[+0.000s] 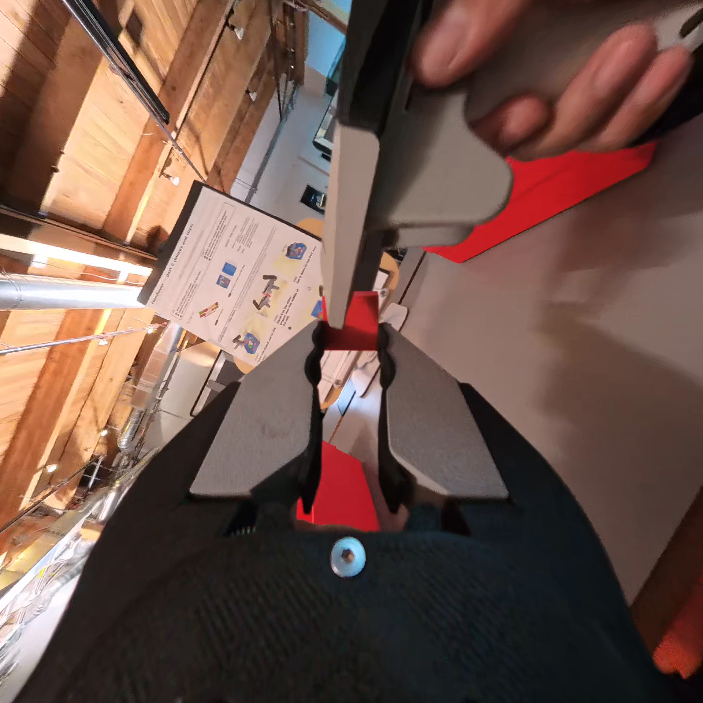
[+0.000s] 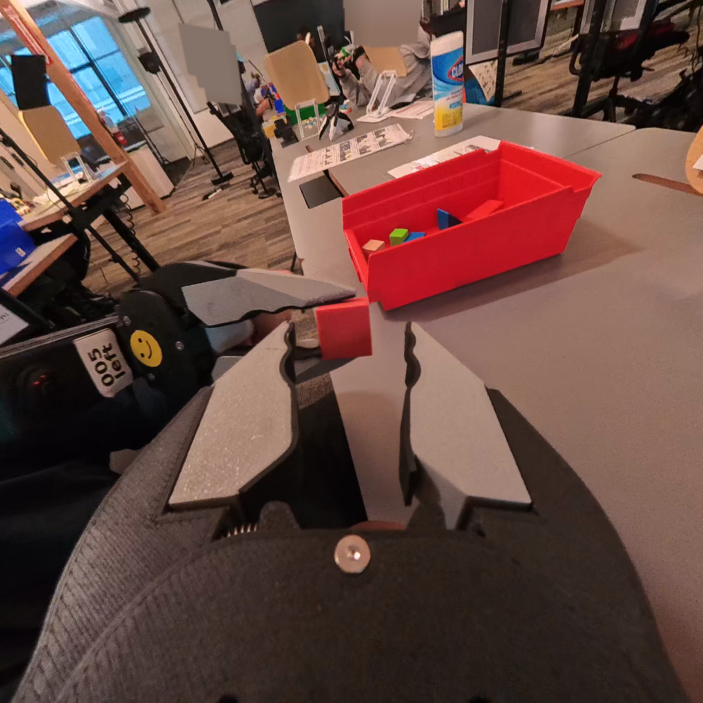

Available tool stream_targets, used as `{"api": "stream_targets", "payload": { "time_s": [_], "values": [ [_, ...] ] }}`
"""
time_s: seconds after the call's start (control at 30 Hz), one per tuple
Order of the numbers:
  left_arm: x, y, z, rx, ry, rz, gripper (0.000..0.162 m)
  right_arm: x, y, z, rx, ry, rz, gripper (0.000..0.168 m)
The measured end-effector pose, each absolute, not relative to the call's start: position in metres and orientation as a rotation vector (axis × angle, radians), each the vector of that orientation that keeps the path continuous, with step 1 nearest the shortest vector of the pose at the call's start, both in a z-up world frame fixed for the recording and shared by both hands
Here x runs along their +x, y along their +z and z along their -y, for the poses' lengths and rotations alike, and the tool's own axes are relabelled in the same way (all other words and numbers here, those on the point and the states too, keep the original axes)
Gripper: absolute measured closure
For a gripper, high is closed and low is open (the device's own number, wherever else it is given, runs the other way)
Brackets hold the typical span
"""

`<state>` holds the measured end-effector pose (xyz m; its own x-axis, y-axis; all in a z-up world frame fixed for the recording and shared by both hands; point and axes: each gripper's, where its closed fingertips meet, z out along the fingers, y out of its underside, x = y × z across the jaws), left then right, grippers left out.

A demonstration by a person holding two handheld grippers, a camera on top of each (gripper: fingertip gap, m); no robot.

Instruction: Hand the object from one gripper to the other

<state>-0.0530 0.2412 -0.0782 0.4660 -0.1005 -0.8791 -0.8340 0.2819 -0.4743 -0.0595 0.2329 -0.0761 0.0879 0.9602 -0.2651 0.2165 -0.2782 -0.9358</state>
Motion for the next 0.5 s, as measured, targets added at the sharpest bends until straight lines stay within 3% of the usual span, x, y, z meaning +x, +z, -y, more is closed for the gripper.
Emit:
{"api": "stream_targets", "payload": {
  "time_s": [0.1, 0.17, 0.43, 0.5],
  "values": [
    [-0.054, -0.082, -0.245, -1.208, 0.649, -0.998, 0.137, -0.065, -0.087, -0.237, -1.642, 1.221, 1.198, 0.117],
    [-0.056, -0.085, -0.248, -1.219, 0.664, -1.001, 0.137, -0.068, -0.089, -0.237, -1.626, 1.208, 1.222, 0.140],
    [-0.059, -0.094, -0.250, -1.292, 0.586, -0.993, 0.137, -0.070, -0.095, -0.241, -1.621, 1.111, 1.240, 0.143],
    [-0.059, -0.098, -0.248, -1.337, 0.514, -1.001, 0.130, -0.068, -0.095, -0.245, -1.623, 1.093, 1.227, 0.143]
  ]
}}
